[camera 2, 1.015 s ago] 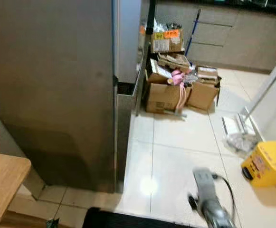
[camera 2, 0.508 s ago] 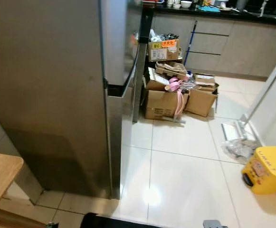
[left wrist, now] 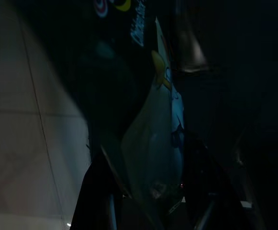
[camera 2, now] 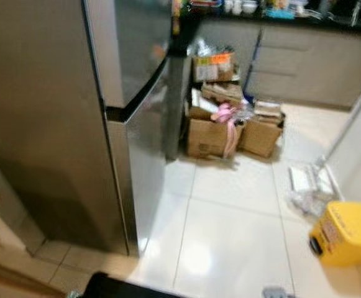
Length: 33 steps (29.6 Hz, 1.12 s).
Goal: Restocking fridge
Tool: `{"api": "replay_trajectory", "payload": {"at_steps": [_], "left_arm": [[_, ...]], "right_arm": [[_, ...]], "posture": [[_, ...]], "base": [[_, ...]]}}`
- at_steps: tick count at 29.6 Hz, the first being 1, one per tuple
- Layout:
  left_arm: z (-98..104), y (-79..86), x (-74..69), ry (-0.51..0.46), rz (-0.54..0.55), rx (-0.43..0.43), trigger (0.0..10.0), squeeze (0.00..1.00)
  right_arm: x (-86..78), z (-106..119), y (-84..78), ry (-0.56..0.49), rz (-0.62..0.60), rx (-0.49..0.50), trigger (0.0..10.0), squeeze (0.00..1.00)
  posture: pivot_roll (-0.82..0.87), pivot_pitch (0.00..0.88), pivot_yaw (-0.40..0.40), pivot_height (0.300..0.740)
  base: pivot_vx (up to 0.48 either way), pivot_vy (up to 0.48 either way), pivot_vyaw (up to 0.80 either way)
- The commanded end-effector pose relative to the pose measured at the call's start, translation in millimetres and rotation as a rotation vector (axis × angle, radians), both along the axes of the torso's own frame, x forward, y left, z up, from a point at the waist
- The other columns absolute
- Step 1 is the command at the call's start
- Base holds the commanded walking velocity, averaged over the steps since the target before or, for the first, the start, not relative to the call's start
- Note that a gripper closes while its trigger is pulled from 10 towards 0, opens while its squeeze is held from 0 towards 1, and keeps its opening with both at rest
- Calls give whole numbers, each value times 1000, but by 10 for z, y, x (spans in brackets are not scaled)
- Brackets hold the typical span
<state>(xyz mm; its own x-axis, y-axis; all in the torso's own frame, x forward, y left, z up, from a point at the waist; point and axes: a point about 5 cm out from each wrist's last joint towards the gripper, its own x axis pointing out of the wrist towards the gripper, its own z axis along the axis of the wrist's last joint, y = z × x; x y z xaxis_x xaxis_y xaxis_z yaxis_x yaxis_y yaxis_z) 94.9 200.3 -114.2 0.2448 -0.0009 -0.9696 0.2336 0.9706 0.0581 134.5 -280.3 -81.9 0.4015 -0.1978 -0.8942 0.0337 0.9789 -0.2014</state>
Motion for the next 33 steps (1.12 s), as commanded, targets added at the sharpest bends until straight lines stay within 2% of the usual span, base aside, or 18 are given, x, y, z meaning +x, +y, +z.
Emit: {"api": "replay_trajectory", "payload": {"at_steps": [1, 12, 16, 26, 33], "left_arm": [[86, -205, 374, -140, -31, -76, 10000, 0], [96, -207, 406, -149, -28, -76, 10000, 0], [76, -196, 338, -133, -27, -73, 10000, 0], [72, -189, 326, -131, -32, -66, 10000, 0], [76, -185, 339, -134, -35, -62, 10000, 0]], "right_arm": [[42, -5, 57, -8, 15, 20, 10000, 0], [79, 12, 54, -11, 64, 14, 10000, 0], [154, 39, 66, -22, 108, 10, 10000, 0], [215, 53, 100, -31, 138, 15, 10000, 0], [212, 47, 115, -27, 150, 20, 10000, 0]], "posture": [[-81, 0, -39, 740], [-77, 0, -41, 740], [-74, 0, -42, 740], [-73, 0, -42, 740], [-74, 0, -41, 740]], "base": [[0, -465, 781], [0, -465, 781], [0, -465, 781], [0, -450, 784], [0, -214, 784]]}}
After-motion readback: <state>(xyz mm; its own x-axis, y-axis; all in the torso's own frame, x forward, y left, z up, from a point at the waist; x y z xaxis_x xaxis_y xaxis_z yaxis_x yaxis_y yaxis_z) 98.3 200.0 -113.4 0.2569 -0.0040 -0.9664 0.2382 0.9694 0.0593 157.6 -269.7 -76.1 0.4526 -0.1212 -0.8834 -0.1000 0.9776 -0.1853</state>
